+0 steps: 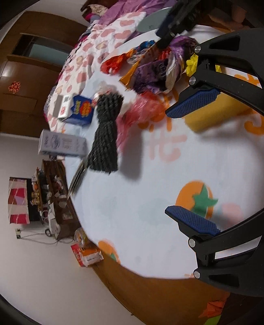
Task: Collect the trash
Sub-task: 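Grasp the orange snack wrapper with the right gripper while the left gripper grasps the yellow sponge, then carry the wrapper and sponge over the wastebasket and open both grippers, then move both grippers back toward the trash on the table, then grasp the yellow plastic bag with the right gripper while the left gripper grasps the black scrubber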
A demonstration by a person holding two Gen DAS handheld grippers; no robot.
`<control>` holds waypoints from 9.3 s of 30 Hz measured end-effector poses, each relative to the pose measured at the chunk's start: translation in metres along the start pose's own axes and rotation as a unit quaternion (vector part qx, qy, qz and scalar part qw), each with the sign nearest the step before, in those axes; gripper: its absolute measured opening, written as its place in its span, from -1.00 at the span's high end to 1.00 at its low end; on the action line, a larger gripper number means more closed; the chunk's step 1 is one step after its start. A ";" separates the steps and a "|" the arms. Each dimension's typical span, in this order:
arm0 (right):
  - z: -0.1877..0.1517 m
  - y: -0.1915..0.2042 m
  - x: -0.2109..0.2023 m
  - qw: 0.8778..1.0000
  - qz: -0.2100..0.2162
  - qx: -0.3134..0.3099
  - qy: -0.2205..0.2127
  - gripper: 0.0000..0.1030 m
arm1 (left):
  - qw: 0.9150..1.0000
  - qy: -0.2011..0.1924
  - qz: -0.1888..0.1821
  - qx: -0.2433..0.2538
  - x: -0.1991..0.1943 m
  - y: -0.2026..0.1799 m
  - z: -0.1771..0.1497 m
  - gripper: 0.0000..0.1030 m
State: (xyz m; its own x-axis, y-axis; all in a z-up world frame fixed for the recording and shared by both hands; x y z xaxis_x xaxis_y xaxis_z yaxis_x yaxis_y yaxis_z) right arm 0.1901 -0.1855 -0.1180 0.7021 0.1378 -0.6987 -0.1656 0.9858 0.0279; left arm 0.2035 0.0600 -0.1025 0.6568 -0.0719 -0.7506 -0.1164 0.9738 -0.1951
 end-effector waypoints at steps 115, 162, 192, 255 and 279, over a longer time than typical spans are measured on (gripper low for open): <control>-0.104 -0.256 -0.097 0.965 -0.180 0.190 -0.030 0.34 | 0.944 0.058 -0.161 0.283 0.048 -0.397 -0.111 0.30; -0.063 -0.151 -0.121 0.968 -0.184 0.156 -0.072 -0.03 | 0.979 -0.002 -0.094 0.179 0.001 -0.249 -0.052 -0.64; -0.020 -0.028 -0.068 0.991 -0.116 0.055 -0.042 -0.03 | 0.996 -0.011 -0.024 0.081 0.007 -0.074 -0.019 -0.64; -0.008 -0.041 -0.053 0.998 -0.015 0.045 -0.053 0.43 | 0.999 0.010 -0.037 -0.037 0.087 -0.020 0.081 0.18; -0.016 -0.059 -0.086 0.992 -0.036 0.082 -0.089 0.43 | 0.997 -0.037 -0.025 -0.059 0.046 0.000 0.090 -0.23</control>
State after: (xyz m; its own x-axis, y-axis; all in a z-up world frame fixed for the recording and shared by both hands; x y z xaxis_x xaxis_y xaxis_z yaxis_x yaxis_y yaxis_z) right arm 0.1286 -0.2574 -0.0704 0.8212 0.0677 -0.5666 -0.0070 0.9941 0.1086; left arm 0.3009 0.0760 -0.0798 0.7171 -0.0991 -0.6898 -0.1661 0.9370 -0.3072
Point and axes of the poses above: each gripper's, at about its wrist camera, not at the fingertips, and x roughly the way its jaws point, y to its left, z to its top, the point moved 3 cm from there along x, roughly the way its jaws point, and after that the axes turned 11 degrees about -x, right-handed, at the moved point
